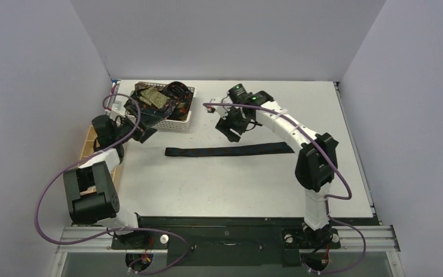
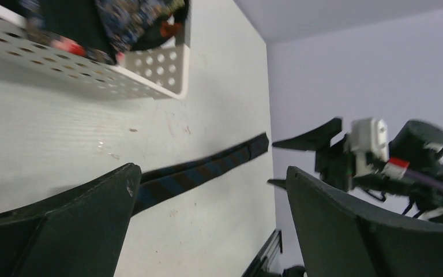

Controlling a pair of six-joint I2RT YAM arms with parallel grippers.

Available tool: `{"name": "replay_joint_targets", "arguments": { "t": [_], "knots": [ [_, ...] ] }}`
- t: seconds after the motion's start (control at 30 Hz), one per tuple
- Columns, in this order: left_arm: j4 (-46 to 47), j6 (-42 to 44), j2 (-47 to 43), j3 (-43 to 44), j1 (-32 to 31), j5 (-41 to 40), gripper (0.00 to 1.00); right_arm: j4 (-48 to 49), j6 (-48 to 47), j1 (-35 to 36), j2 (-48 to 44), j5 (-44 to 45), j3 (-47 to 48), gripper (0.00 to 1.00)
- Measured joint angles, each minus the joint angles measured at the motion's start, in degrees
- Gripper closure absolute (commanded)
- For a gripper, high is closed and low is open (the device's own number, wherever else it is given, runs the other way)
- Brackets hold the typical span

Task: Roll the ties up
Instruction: Flatten out the tie at the center of the board.

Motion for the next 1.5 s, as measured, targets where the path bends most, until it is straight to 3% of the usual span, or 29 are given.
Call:
{"name": "replay_joint_targets", "arguments": {
  "t": [0.13, 0.23, 0.5, 0.83, 0.97, 1.07, 1.13, 1.3, 1.5],
  "knots": [
    [-8.87, 3.04, -4.02, 2.62, 8.44, -2.82, 0.03, 3.02, 0.76, 6.45, 7.87, 0.98, 5.18, 0.40],
    [-16.31, 6.71, -5.49, 4.66, 11.21, -5.03, 0.02, 4.46, 0.90, 9.94, 12.90, 1.27, 9.11, 0.40],
    [-27.08, 12.22, -7.37, 5.68, 12.20, -6.25, 0.02, 6.23, 0.61, 13.94, 18.75, 0.33, 12.50, 0.35],
    [-29.11, 13.18, -8.96, 5.60, 12.20, -6.23, 0.02, 6.27, 2.36, 13.09, 27.82, -0.22, 17.49, 0.34],
    [-29.11, 13.57, -9.90, 5.60, 12.22, -6.21, 0.01, 6.21, 3.85, 12.52, 28.87, -1.42, 19.06, 0.48],
    [-29.22, 14.08, -10.19, 5.60, 12.22, -6.23, 0.08, 6.88, 3.78, 12.48, 28.57, -1.77, 17.62, 0.64],
    [-29.53, 14.78, -10.38, 5.60, 12.20, -6.21, 0.13, 8.79, 3.26, 12.48, 27.10, -1.60, 14.69, 0.68],
    [-31.52, 19.43, -11.26, 5.60, 11.82, -6.62, 0.32, 10.62, 0.42, 13.09, 21.18, -1.11, 4.66, 0.72],
    [-35.95, 26.05, -13.27, 4.28, 6.21, -9.31, 0.32, 11.78, -2.91, 13.44, 16.24, -1.05, -3.52, 0.71]
  ]
}}
